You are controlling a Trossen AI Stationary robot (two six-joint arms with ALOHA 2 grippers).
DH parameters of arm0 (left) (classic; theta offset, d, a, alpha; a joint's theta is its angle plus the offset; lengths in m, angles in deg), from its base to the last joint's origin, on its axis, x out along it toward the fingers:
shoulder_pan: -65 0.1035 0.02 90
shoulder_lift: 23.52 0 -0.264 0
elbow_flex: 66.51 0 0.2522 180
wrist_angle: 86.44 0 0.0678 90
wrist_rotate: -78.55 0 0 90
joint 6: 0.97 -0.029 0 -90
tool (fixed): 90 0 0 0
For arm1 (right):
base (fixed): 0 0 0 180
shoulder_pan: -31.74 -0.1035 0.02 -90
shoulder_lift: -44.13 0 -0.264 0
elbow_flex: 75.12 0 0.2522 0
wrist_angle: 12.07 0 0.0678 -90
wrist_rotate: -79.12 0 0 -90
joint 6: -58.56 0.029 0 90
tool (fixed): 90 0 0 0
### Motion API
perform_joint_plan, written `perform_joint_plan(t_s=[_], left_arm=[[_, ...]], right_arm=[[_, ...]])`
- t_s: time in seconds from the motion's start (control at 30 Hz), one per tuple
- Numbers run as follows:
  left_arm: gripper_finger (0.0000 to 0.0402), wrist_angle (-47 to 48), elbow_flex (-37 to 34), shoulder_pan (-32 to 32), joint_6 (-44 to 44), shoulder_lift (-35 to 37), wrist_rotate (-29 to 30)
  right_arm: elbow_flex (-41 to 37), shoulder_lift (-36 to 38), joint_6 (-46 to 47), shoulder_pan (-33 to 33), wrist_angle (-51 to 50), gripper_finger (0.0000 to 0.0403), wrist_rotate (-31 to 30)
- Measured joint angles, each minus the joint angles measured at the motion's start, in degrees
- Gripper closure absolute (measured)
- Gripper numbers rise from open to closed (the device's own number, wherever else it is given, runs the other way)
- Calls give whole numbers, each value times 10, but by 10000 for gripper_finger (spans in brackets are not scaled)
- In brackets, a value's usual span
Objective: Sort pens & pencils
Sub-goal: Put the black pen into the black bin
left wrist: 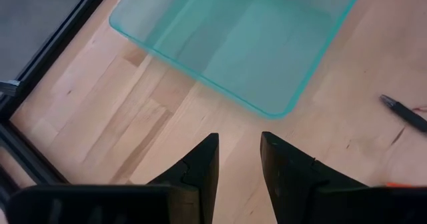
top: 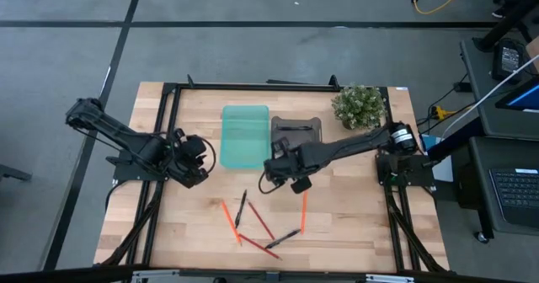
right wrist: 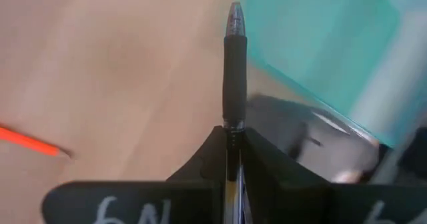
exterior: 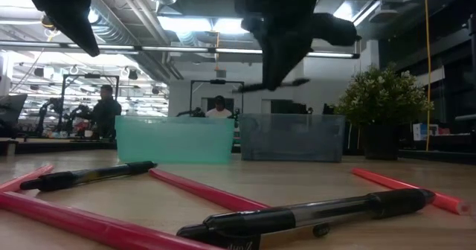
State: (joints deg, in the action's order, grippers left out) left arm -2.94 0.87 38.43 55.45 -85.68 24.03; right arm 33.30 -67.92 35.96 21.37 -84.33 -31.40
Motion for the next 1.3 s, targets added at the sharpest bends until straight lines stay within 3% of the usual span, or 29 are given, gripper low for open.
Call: perform_joint_plan(t_s=[0.27,0.43,0.93,1.3], left_arm=[[296,0,0,0,0,-39,-1],[296,1,0,0,0,-48,-1],[296,3,0,0,-1,-46,-1],[296,3,0,0,-1,-46,3]], right_arm=[[-4,61,11,69,-6,371,2],[-46,85,4,119,18,371,23],[-143,91,-32,247,140,371,107],[-204,91,-34,287,214,371,158]])
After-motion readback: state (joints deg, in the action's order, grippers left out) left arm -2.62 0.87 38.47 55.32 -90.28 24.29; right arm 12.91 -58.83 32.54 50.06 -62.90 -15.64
